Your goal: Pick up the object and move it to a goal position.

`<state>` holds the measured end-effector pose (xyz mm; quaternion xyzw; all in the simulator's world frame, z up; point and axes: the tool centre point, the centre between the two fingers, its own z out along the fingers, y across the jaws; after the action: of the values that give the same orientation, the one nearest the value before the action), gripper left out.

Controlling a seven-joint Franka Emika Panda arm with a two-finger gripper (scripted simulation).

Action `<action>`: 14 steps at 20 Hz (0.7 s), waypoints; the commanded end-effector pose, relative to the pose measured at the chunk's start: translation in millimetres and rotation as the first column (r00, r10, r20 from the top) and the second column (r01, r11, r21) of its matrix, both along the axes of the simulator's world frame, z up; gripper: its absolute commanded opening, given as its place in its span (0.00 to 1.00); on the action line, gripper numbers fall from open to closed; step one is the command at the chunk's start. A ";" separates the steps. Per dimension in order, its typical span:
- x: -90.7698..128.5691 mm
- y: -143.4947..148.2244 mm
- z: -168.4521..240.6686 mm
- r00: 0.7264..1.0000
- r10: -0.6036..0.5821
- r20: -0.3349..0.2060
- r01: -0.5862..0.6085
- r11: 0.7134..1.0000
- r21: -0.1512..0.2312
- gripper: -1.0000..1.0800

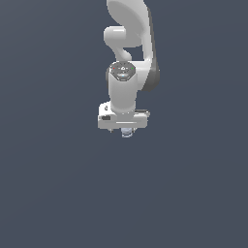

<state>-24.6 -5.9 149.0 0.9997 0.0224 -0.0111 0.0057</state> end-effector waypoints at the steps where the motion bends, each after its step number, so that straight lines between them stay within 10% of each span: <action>1: -10.8 3.5 -9.5 1.000 0.010 0.003 -0.010 1.000 0.002 0.96; 14: -72.8 19.6 -52.4 0.998 0.059 0.019 -0.059 0.998 0.011 0.96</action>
<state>-91.9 12.5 99.7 0.9987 0.0499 -0.0025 0.0010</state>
